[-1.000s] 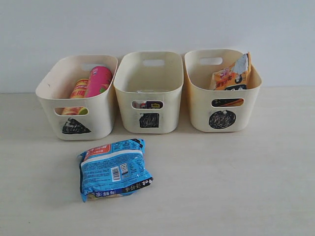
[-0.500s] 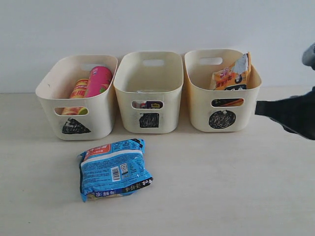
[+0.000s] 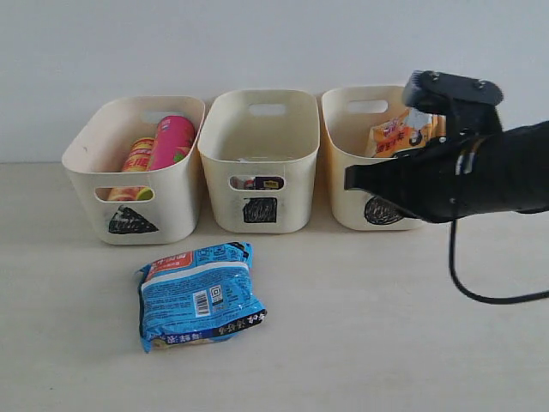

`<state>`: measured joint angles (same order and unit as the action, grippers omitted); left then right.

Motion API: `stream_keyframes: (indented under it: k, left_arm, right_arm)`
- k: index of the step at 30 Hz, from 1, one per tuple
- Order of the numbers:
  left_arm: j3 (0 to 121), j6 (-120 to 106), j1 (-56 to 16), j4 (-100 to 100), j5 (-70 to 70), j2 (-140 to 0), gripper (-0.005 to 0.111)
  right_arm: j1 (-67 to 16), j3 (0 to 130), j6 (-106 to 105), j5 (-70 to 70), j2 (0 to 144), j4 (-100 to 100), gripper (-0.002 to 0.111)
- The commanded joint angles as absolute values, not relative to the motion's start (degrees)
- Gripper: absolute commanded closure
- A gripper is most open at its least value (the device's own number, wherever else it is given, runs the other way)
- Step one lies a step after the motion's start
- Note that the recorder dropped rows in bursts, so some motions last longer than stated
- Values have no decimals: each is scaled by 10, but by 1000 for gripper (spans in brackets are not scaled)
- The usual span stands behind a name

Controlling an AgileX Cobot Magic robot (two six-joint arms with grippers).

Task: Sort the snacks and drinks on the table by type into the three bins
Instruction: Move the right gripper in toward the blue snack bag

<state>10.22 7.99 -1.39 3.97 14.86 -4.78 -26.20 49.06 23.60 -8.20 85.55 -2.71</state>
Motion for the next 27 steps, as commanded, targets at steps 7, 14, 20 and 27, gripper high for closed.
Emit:
stream_keyframes:
  k: [7,14,20,27]
  left_arm:
    - [100,77,-12,41,161,-44,102]
    - [100,77,-12,40,161,-44,102]
    - [100,77,-12,40,161,-44,102]
    - [61,77,-12,36,142,-43,102]
  right_arm:
    - [-303,570,74,-160,960,145,108]
    - [-295,675,-269,-393,1048,436,108]
    - [-290,719,-275,-429,1100,462,107]
    - [-264,747,-324,-446,1124,566,57]
